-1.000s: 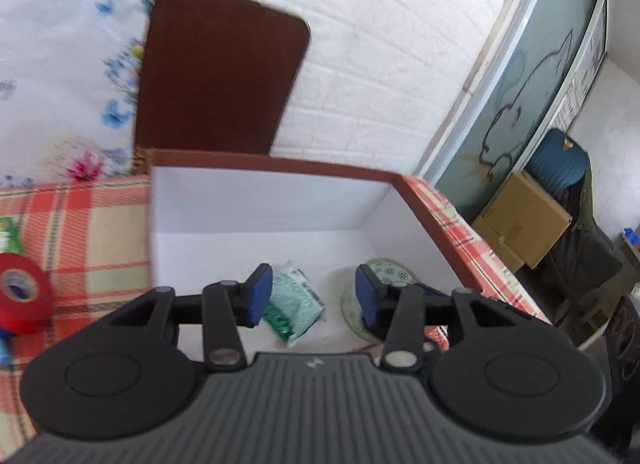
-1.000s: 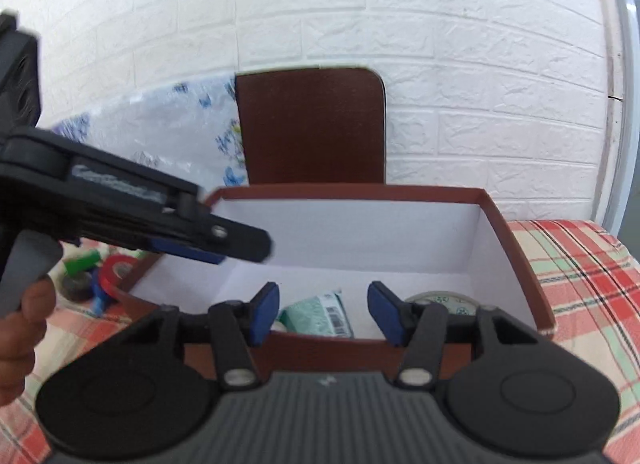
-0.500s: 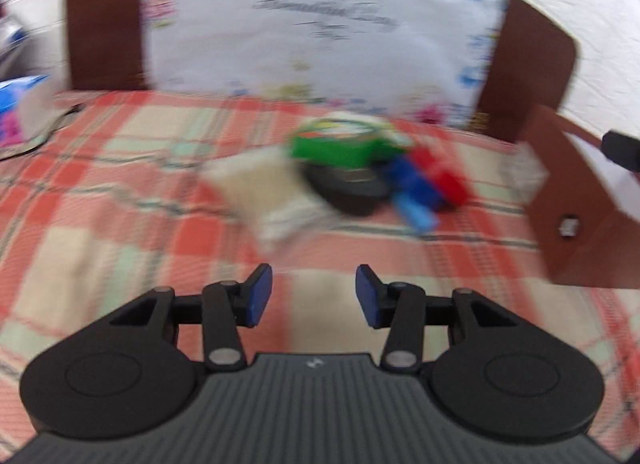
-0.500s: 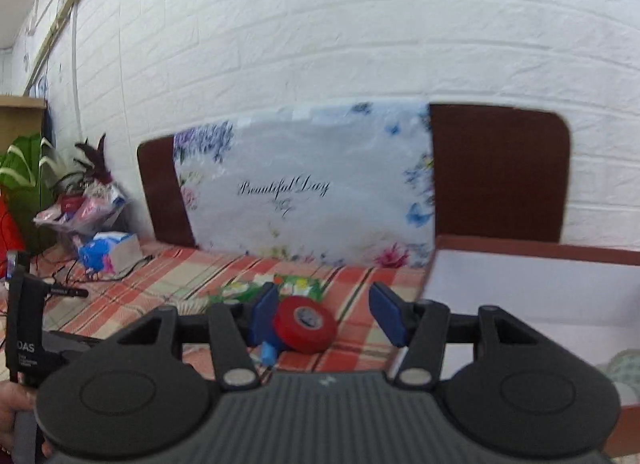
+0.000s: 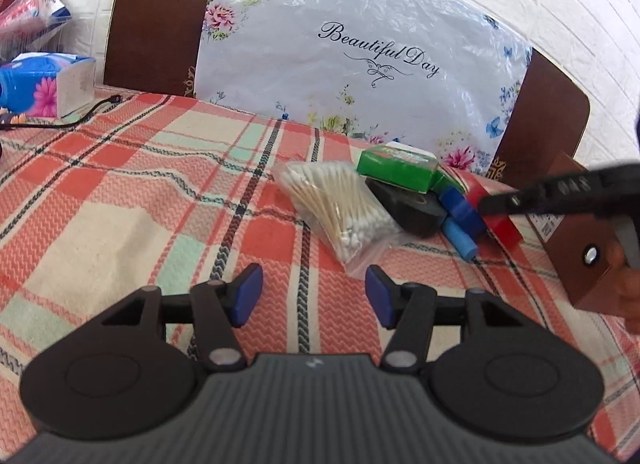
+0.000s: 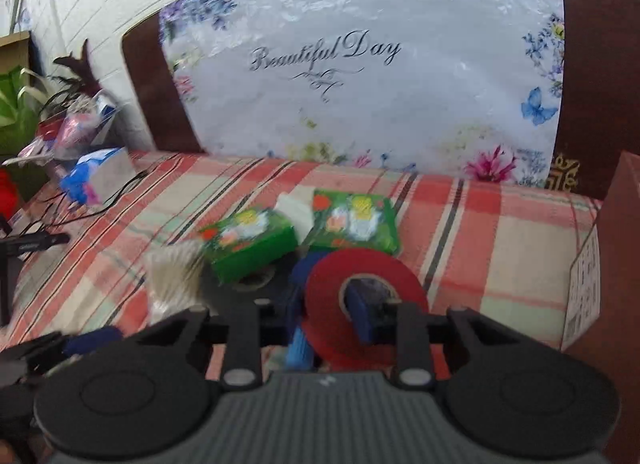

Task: Organize objects
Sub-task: 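Move the left gripper to the red tape roll and grasp it, then carry the red tape roll into the brown box and release it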

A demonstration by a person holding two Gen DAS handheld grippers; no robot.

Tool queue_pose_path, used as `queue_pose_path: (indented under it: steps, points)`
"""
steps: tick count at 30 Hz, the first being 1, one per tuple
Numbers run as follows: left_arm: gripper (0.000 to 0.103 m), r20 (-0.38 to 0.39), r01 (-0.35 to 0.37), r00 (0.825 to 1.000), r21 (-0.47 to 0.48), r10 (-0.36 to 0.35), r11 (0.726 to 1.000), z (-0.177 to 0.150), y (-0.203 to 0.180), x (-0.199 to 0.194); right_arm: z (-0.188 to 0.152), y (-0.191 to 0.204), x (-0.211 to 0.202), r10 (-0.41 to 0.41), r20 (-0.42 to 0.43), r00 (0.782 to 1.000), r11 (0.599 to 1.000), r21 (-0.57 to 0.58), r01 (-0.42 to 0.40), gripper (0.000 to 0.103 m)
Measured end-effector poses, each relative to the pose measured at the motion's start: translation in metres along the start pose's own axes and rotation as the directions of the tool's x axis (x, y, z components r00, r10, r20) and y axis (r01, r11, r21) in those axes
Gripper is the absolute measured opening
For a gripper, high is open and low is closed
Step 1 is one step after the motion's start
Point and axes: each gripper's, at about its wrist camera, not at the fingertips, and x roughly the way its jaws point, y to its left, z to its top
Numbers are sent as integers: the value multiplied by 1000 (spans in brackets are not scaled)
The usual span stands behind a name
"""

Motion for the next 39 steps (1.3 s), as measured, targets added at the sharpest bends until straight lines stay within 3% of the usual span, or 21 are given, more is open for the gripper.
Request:
queue_pose_path:
  steps: [6, 8, 9, 12, 15, 18, 20, 22, 24, 26, 28, 34, 36, 39]
  points:
    - [62, -19, 8, 1000, 12, -8, 1000, 1, -3, 0, -72, 29, -69, 11, -38, 999, 991, -129, -16, 27]
    - [62, -44, -5, 999, 32, 7, 999, 3, -9, 0, -100, 41, -92, -30, -34, 999, 980, -196, 23, 28]
    - [62, -61, 0, 998, 38, 3, 999, 5, -13, -2, -113, 48, -101, -73, -23, 997, 969, -239, 65, 35]
    - [61, -113, 99, 989, -9, -100, 995, 8, -30, -12, -135, 54, -124, -123, 32, 992, 956, -264, 127, 44]
    - [60, -179, 185, 967, -6, -183, 983, 14, -62, -21, -146, 45, -138, -128, 65, 990, 969, -205, 139, 47]
    - [60, -271, 268, 928, 6, -257, 963, 15, -98, -22, -153, 37, -135, -130, 49, 990, 976, -171, 137, 53]
    - [60, -332, 290, 907, 41, -261, 956, 12, -121, -19, -155, 34, -129, -125, 47, 991, 978, -162, 132, 56]
    - [52, -388, 284, 892, 77, -234, 956, 5, -137, -11, -156, 30, -123, -121, 48, 992, 980, -155, 127, 58]
    - [38, -439, 293, 867, 67, -236, 954, -2, -145, -1, -156, 28, -118, -114, 55, 992, 980, -160, 121, 60]
    - [38, -442, 267, 875, 101, -197, 958, -7, -152, 4, -155, 26, -112, -114, 54, 992, 980, -161, 121, 66]
    - [35, -461, 238, 872, 97, -168, 966, -12, -152, 14, -154, 24, -106, -91, 51, 995, 983, -154, 98, 68]
    - [30, -425, 218, 892, 106, -154, 970, -16, -153, 12, -154, 26, -93, -77, 67, 995, 986, -144, 86, 73]
    - [29, -432, 210, 891, 119, -140, 970, -17, -161, 8, -155, 26, -98, -72, 58, 996, 988, -134, 80, 73]
    - [30, -451, 254, 879, 162, -158, 953, -28, -183, 2, -160, 19, -112, -87, 33, 996, 992, -90, 90, 73]
